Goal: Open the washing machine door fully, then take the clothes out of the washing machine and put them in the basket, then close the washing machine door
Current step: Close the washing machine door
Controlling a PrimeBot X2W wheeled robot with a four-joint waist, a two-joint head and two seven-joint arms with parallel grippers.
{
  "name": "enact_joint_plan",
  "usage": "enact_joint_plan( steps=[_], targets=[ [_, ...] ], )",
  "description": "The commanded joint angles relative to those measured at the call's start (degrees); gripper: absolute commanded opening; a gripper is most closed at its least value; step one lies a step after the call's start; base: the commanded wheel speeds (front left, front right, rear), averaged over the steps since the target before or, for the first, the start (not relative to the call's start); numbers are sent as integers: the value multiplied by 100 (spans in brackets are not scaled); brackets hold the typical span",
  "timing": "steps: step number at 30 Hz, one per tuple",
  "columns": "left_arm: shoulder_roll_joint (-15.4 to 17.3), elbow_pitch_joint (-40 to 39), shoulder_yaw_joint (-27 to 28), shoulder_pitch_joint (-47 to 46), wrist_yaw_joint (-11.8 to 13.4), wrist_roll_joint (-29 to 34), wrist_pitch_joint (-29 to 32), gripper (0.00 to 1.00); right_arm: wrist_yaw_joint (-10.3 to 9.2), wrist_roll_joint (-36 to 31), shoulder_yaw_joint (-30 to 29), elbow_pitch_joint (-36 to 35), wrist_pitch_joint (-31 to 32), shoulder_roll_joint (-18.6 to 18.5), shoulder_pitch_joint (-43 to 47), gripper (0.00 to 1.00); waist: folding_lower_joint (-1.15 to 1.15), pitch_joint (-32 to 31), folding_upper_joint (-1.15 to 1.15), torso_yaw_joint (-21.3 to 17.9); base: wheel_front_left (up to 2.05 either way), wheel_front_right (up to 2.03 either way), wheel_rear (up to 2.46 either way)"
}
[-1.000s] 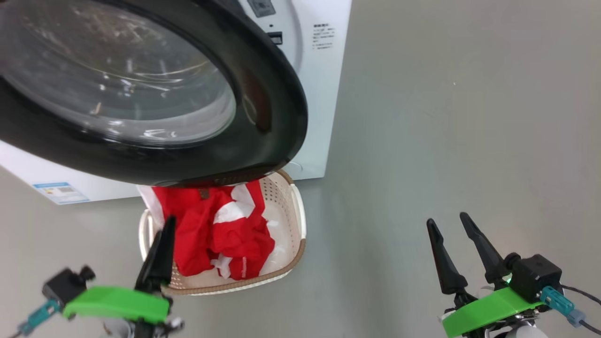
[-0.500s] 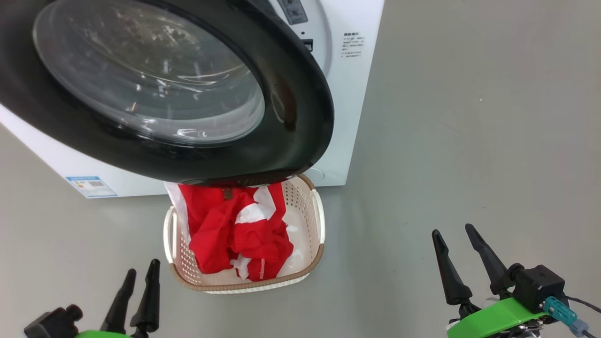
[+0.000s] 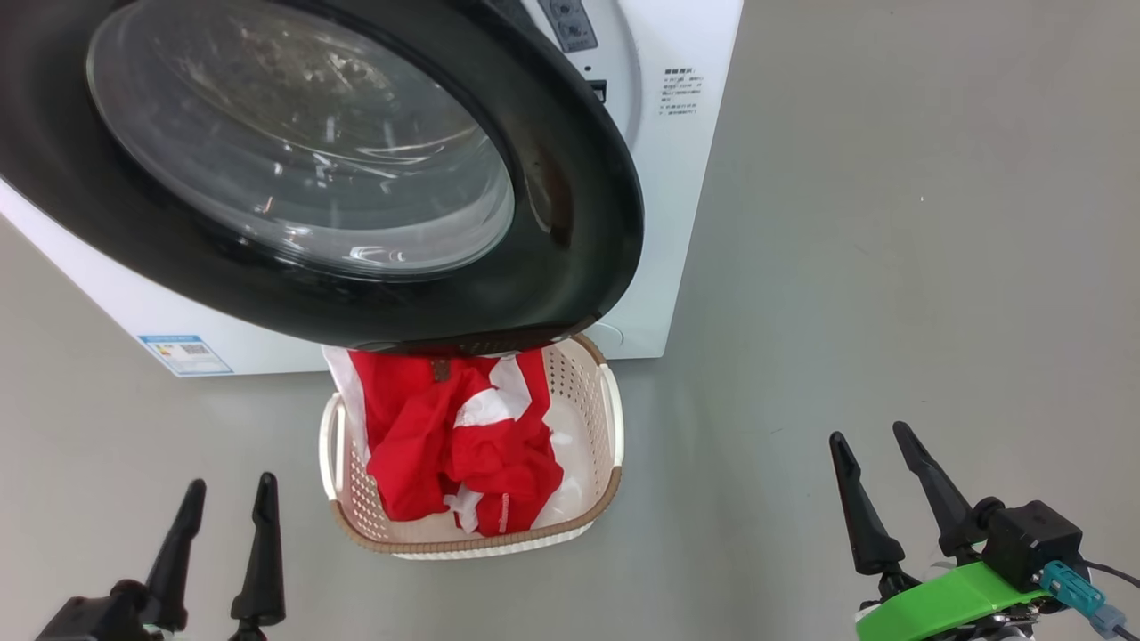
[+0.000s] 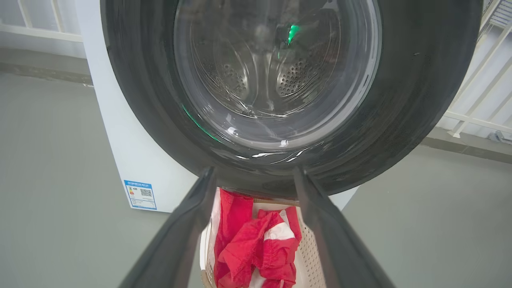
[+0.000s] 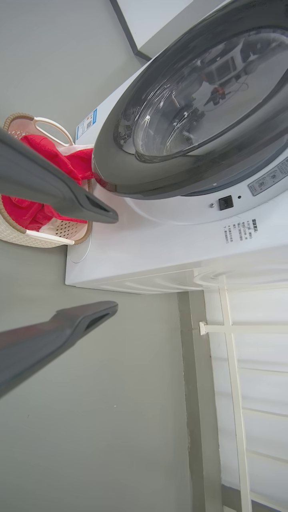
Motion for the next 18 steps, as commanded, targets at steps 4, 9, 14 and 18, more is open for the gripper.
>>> enact_joint_plan(
  steps=[4,9,14,18],
  targets=[
    [-64,-491,343,156,-31,496,-71,100,43,-61,126,-172,-37,-39,6,100,0,-34,0,-23,0,0,0],
    [-161,-454,330,259,-31,594,-71,100,43,-62,130,-176,-37,-46,35,100,0,-73,0,-20,0,0,0],
    [-218,-448,329,303,-31,597,-71,100,43,-62,139,-171,-37,-63,68,100,0,-113,0,-12,0,0,0],
    [-246,-456,328,321,-31,601,-71,100,43,-69,149,-180,-37,-72,77,100,0,-130,0,15,0,0,0]
  ],
)
